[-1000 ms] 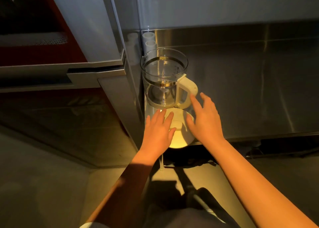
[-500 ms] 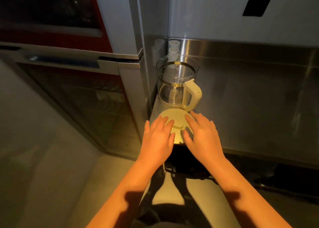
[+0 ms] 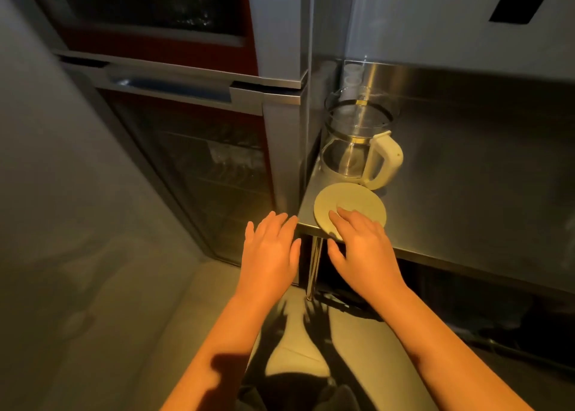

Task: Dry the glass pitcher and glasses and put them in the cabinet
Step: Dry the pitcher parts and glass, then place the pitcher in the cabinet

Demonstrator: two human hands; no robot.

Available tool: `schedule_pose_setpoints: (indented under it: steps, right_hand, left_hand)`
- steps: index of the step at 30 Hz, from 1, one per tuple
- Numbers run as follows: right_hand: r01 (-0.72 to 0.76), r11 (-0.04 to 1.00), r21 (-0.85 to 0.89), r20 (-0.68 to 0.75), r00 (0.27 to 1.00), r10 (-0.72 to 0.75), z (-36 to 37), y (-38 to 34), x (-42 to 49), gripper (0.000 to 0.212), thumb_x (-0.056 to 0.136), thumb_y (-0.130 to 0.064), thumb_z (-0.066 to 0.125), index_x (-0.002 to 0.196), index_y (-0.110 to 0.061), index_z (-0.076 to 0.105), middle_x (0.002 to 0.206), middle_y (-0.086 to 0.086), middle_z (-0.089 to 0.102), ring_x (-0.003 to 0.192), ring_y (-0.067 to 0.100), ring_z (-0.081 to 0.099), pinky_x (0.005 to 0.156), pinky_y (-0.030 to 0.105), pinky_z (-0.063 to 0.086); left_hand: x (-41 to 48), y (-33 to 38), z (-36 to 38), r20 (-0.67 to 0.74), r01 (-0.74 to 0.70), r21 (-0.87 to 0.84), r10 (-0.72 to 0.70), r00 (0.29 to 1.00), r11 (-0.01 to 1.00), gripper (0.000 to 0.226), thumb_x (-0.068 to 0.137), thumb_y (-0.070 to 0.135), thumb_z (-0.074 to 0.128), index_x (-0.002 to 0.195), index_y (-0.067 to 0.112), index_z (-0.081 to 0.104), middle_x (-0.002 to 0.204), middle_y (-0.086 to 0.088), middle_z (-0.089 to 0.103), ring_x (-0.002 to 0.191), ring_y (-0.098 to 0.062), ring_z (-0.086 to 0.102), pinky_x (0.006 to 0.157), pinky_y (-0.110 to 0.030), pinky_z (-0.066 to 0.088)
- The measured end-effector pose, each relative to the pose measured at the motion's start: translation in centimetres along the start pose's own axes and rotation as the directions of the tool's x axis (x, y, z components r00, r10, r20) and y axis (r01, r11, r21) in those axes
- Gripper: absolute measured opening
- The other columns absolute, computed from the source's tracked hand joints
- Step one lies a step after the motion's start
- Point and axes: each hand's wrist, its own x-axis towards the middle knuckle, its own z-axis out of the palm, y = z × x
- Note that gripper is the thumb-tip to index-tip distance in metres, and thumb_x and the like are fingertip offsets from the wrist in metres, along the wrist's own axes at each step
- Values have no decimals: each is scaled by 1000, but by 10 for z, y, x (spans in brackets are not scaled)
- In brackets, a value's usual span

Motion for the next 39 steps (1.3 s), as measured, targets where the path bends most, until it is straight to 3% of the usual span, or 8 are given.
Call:
schedule_pose_setpoints:
  steps: [10,16,19,22,26,30,35,39]
  right_hand:
    - [-40,999,-8,-6,999,40,38,-99,32,47,79,-16,67,124,-6,57,122,15,59,114,34,54,91,54,45]
    - [-53,999,-11,21,998,54,68,-179,65,51,91,-26,52,140,-17,38,144,5,40,135,23,31,110,47,23]
    - [-39,999,-16,17,999,39,82,-211,78,53,90,-26,55,139,-17,39,142,5,42,133,24,34,108,47,26]
    - [-20,999,-46,18,1000,21,92,-232,92,53,87,-25,58,137,-15,43,139,7,46,131,26,38,105,48,30]
    - [-15,998,-65,5,1000,16,105,-250,111,54,84,-23,63,134,-12,47,135,9,50,128,29,42,102,51,33]
    - [-7,996,-87,-27,1000,5,124,-258,129,54,71,-18,75,122,-8,58,122,13,60,114,34,55,90,55,43]
    - [-4,997,-74,-57,998,-1,141,-267,167,53,73,-17,74,123,-8,58,123,13,59,116,33,54,92,53,42]
    - [3,999,-46,-126,992,-8,143,-270,212,52,77,-18,70,125,-8,55,126,13,57,118,32,52,94,52,42]
  left_hand:
    - [6,-96,-56,10,-40,32,40,999,999,44,97,28,41,139,17,38,145,-2,38,139,-18,22,113,-44,10]
    - [19,-176,-101,-12,-86,57,87,996,995,44,96,27,42,139,16,39,145,-4,38,139,-19,22,113,-44,9]
    - [22,-207,-113,-9,-88,74,89,996,993,44,95,24,46,137,14,41,143,-6,40,138,-22,25,113,-46,10]
    - [25,-229,-120,-50,-99,68,103,993,993,41,88,18,59,127,7,54,131,-14,54,129,-31,41,106,-55,23]
    - [31,-255,-123,-37,-88,67,90,995,994,43,93,22,49,134,12,45,140,-9,45,136,-25,31,111,-50,16]
    - [43,-278,-115,-49,-88,76,92,995,993,40,80,16,68,118,7,61,120,-14,61,120,-32,51,98,-58,33]
    - [72,-302,-113,-57,-83,45,85,995,996,44,95,25,44,138,16,40,144,-4,39,139,-20,23,113,-44,8]
    - [116,-313,-119,-77,-131,97,138,987,987,42,85,18,63,125,10,56,129,-12,56,127,-29,45,104,-51,24]
